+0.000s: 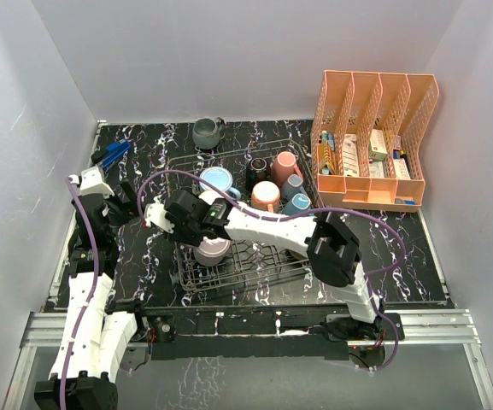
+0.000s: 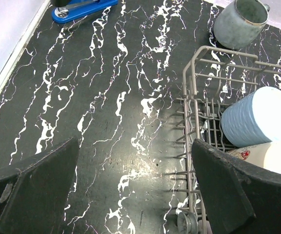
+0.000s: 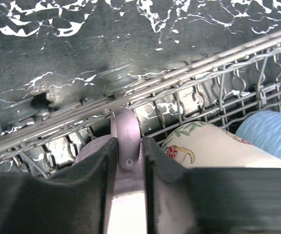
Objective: Load the cups into the dish rack
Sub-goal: Adjust the cup in the dish rack.
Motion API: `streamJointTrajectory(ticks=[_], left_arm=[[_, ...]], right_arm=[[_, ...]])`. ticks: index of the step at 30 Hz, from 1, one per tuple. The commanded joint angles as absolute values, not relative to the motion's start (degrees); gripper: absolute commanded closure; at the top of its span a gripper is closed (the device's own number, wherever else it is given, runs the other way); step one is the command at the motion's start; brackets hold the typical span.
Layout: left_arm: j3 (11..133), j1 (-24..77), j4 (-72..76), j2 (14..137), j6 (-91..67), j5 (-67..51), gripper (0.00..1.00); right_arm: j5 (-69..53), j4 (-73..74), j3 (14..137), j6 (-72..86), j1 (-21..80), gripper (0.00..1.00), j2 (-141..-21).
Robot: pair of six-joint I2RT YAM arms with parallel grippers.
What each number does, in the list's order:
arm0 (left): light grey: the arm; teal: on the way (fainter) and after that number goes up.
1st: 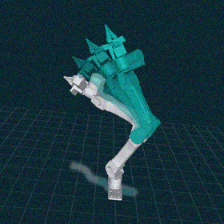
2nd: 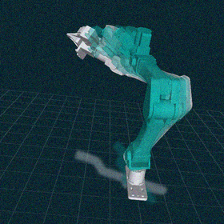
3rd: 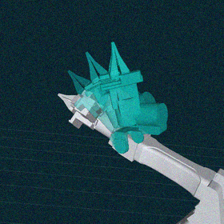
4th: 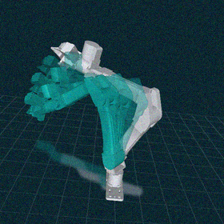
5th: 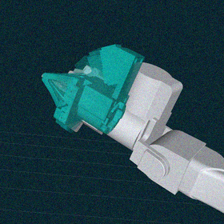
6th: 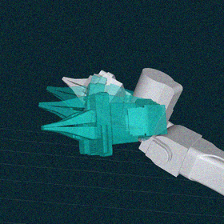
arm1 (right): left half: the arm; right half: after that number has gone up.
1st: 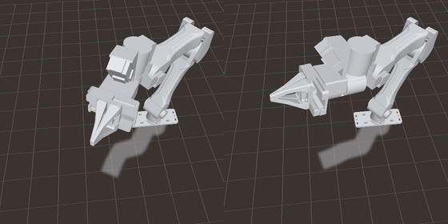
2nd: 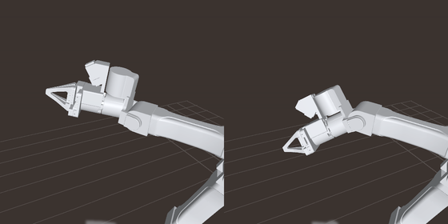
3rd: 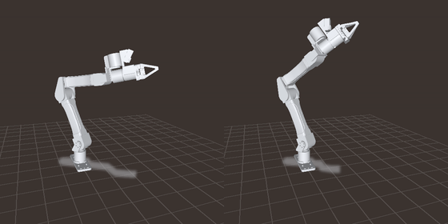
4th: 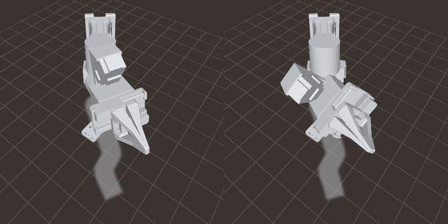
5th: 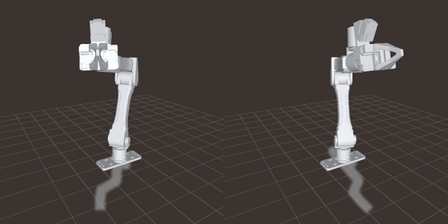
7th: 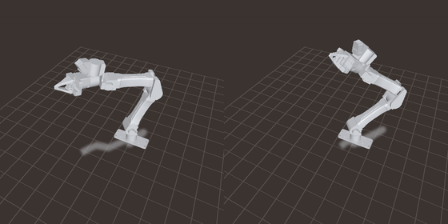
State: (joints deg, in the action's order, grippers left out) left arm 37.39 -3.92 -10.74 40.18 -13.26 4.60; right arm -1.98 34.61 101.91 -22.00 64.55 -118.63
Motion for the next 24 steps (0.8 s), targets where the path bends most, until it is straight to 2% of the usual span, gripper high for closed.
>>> streamJointTrajectory(ticks=[1,6,9,15,18,22,24], left_arm=[[37.1,-3.8,-10.5,38.7,-13.0,4.0,0.03],[37.1,-3.7,-10.6,38.5,-12.9,4.2,0.03],[37.1,-3.8,-10.5,38.5,-12.9,4.3,0.03],[37.0,-3.7,-10.6,38.0,-12.9,4.7,0.03],[37.0,-3.7,-10.5,38.0,-12.9,4.7,0.03],[37.0,-3.8,-10.4,38.3,-12.9,4.4,0.03],[36.9,-3.8,-10.3,38.5,-13.0,4.1,0.03]], right_arm=[[2.5,28.6,105.8,-18.2,63.9,0.61,-119.0],[-3.7,30.0,107.0,-18.9,63.6,0.34,-117.2],[-9.9,32.6,108.0,-20.3,63.5,0.31,-114.9],[-17.8,37.9,103.9,-28.5,62.0,0.31,-107.8],[-27.8,40.0,99.6,-31.8,57.0,0.35,-103.7],[-32.8,37.6,92.2,-32.7,49.3,0.59,-98.8],[-31.3,35.3,87.9,-33.8,47.5,0.67,-96.6]])
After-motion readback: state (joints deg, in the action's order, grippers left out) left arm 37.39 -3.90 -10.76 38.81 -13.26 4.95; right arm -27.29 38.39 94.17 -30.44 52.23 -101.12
